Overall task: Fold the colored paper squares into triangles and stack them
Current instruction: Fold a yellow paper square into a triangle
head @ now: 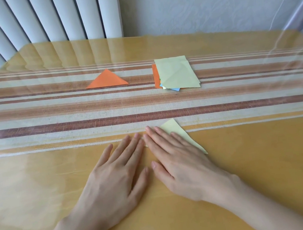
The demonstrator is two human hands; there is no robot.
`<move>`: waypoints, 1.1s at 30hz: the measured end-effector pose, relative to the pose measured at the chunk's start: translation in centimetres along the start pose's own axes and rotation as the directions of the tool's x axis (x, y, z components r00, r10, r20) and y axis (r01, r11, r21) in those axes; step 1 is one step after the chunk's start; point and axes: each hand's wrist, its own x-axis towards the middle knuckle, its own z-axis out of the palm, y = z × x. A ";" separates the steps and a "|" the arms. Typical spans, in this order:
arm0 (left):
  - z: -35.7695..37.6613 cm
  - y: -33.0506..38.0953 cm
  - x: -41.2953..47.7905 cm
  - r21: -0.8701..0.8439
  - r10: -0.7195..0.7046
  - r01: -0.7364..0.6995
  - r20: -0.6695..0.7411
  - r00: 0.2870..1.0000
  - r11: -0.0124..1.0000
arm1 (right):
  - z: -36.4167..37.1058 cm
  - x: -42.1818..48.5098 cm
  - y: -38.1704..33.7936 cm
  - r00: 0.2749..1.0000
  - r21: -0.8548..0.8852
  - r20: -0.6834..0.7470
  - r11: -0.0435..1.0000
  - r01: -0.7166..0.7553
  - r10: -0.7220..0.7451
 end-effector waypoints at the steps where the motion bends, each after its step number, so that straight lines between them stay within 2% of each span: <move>1: 0.0 -0.1 0.0 -0.008 0.010 -0.009 0.008 1.000 1.000 | 0.0 0.0 0.0 1.000 -0.006 0.011 1.000 -0.008 0.008; 8: -0.5 0.3 -0.2 0.075 -0.033 0.030 0.041 0.999 0.997 | -0.2 -1.9 0.1 0.991 -0.031 0.002 0.990 -0.136 0.136; 11: -0.5 0.3 -0.3 -0.010 -0.055 0.056 0.060 0.997 0.998 | -0.9 -3.4 0.5 0.974 -0.036 0.065 0.976 -0.217 0.219; 15: -0.3 0.4 -0.2 -0.074 -0.042 0.046 0.058 0.997 0.996 | -1.4 -5.4 1.3 0.959 -0.032 0.082 0.963 -0.268 0.270; 19: -0.3 0.9 -0.3 -0.058 -0.054 0.056 0.037 0.998 0.997 | -1.2 -7.0 1.9 0.945 -0.088 0.050 0.944 -0.317 0.322; 22: -0.4 0.8 -0.1 0.021 0.004 -0.005 0.020 1.000 1.000 | -1.4 -6.9 1.0 0.928 -0.136 -0.112 0.919 -0.369 0.356; 24: -0.7 1.1 0.6 0.075 0.078 -0.081 0.043 0.996 0.994 | -1.8 -5.8 -0.1 0.936 -0.094 -0.170 0.941 -0.326 0.308; 27: -0.5 1.4 1.3 0.046 0.119 -0.122 0.069 0.991 0.991 | -1.3 -2.5 -1.3 0.983 0.008 -0.093 0.987 -0.161 0.161; 30: -0.1 0.9 1.0 -0.031 0.113 -0.112 0.060 0.992 0.993 | -1.0 0.5 -0.3 0.984 0.060 -0.016 0.982 -0.177 0.178; 33: 0.4 0.6 0.9 -0.066 0.099 -0.095 0.059 0.993 0.993 | -1.0 1.8 1.6 0.974 0.014 0.008 0.974 -0.228 0.228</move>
